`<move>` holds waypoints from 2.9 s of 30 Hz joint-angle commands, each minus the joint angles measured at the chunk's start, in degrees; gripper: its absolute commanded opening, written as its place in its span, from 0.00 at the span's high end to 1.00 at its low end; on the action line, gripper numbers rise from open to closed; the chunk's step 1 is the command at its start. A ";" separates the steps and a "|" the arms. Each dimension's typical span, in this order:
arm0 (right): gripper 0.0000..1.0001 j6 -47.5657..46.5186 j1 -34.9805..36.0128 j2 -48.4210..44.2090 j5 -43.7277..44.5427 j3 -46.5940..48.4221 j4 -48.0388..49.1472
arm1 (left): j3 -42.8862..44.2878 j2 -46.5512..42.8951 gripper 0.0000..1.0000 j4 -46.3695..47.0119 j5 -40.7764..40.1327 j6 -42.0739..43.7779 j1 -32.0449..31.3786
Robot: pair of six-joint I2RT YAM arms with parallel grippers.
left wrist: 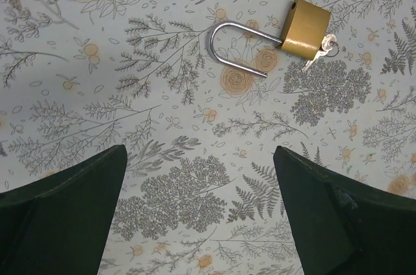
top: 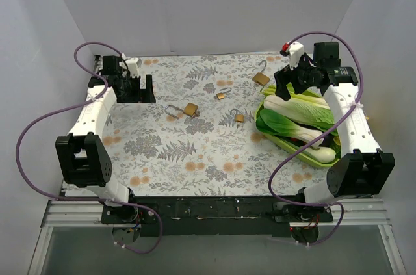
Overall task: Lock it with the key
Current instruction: Pick up the lock from the center of the board.
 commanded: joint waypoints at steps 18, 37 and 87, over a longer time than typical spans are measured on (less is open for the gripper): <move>0.02 -0.36 0.34 -0.93 -3.44 1.17 -4.47 | 32.18 29.30 0.02 -15.42 27.55 58.66 -10.94; 0.02 -1.51 0.34 0.30 -3.44 0.73 -6.31 | 31.94 41.44 0.02 -20.62 26.58 87.95 -15.25; 0.03 35.40 9.47 12.69 -34.80 -3.22 13.54 | -2.52 3.67 1.00 3.20 25.53 54.66 -20.61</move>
